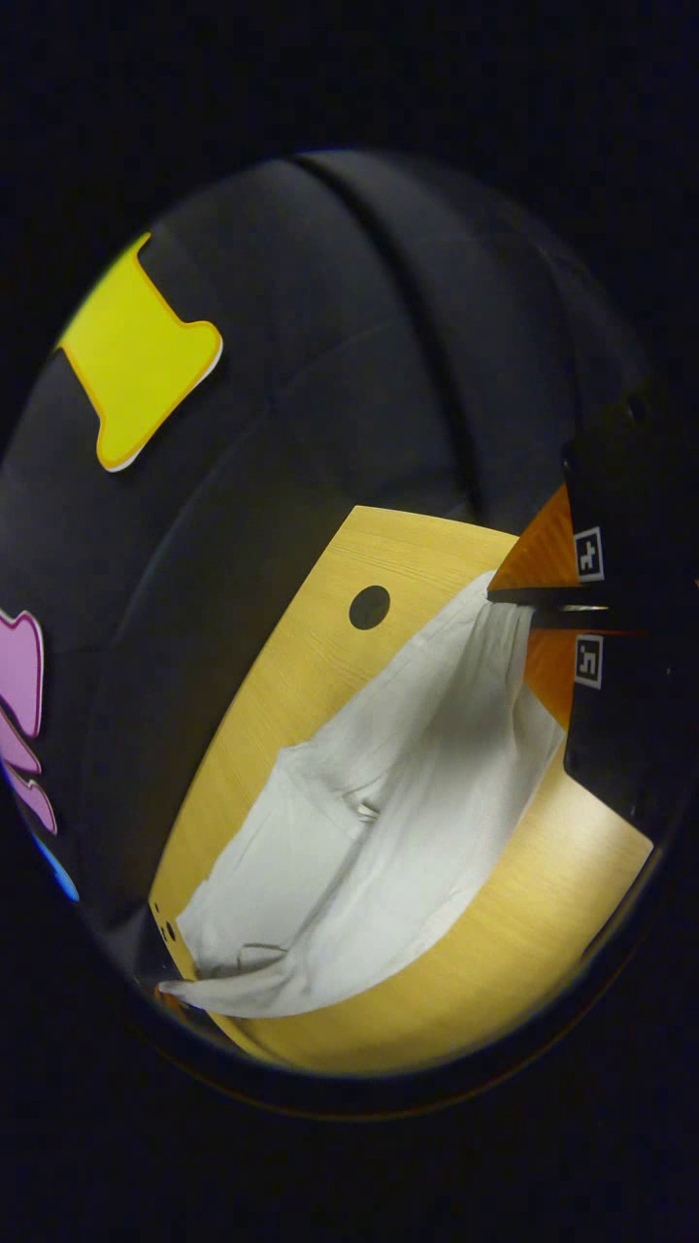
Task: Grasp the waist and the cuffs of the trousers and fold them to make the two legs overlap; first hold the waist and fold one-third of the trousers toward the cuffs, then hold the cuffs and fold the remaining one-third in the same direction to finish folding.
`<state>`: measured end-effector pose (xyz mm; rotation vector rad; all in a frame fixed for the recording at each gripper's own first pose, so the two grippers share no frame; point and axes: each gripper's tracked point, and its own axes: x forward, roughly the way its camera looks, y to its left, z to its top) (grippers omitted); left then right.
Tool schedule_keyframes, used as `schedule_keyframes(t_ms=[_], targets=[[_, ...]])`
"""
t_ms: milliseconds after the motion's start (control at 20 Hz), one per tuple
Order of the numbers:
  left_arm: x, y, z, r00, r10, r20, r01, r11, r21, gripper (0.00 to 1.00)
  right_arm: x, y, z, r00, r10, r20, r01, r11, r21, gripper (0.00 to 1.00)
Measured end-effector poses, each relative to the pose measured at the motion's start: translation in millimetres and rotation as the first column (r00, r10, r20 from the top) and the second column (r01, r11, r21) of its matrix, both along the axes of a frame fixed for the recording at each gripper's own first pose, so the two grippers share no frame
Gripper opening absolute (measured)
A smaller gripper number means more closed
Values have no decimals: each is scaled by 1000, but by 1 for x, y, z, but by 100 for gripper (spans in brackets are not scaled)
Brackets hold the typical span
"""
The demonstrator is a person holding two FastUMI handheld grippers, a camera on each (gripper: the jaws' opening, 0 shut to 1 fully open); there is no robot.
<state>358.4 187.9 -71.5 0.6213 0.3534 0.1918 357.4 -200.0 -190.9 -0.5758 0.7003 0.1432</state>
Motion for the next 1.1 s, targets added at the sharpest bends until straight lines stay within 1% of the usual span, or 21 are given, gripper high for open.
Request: schedule_keyframes(t_ms=[50,150,250,300,400,500,550,600,650,700,750,850,900,950,1000,1050,1100], targets=[[15,-1,0,1000,2,9,-2,1000,-14,5,13,6,4,999,-35,12,34,998,50,5],[40,-1,-4,1000,16,20,-15,999,-36,5,28,8,16,995,-94,33,91,990,106,5],[61,1,-15,999,43,23,-41,996,-83,5,45,3,13,987,-158,17,154,976,151,5],[70,4,-21,998,55,19,-53,993,-108,5,50,1,11,980,-198,1,195,964,184,5],[83,9,-36,997,82,3,-80,984,-156,5,55,3,11,959,-281,-37,280,921,271,5],[87,11,-52,994,109,-33,-113,969,-218,7,54,3,4,923,-367,-116,385,863,329,5],[86,10,-59,993,110,-43,-117,958,-263,7,53,3,0,911,-384,-152,413,845,339,11],[86,3,-58,995,96,-36,-102,946,-308,7,50,3,1,906,-387,-174,424,839,342,14],[88,-6,-55,997,72,-21,-74,930,-359,17,49,5,0,907,-380,-181,421,836,352,16],[88,-13,-51,999,53,2,-49,917,-396,25,50,6,6,910,-375,-176,414,834,365,37],[86,-21,-42,999,40,26,-25,905,-426,30,46,3,13,908,-383,-172,420,830,368,58],[77,-35,-27,999,1,53,25,874,-486,67,42,-6,22,904,-402,-145,425,814,396,100],[68,-44,-21,998,-22,66,53,858,-510,86,38,-13,31,900,-419,-123,431,804,411,99],[61,-50,-13,996,-35,79,71,846,-529,88,34,-23,40,893,-440,-100,438,792,426,98],[50,-55,-2,994,-37,100,85,840,-536,93,29,-31,49,884,-462,-76,445,778,444,98],[40,-58,6,993,-36,115,93,836,-541,95,22,-40,57,872,-486,-58,454,759,466,98],[28,-62,13,991,-30,132,98,833,-545,96,15,-51,62,855,-516,-43,467,734,493,98]])
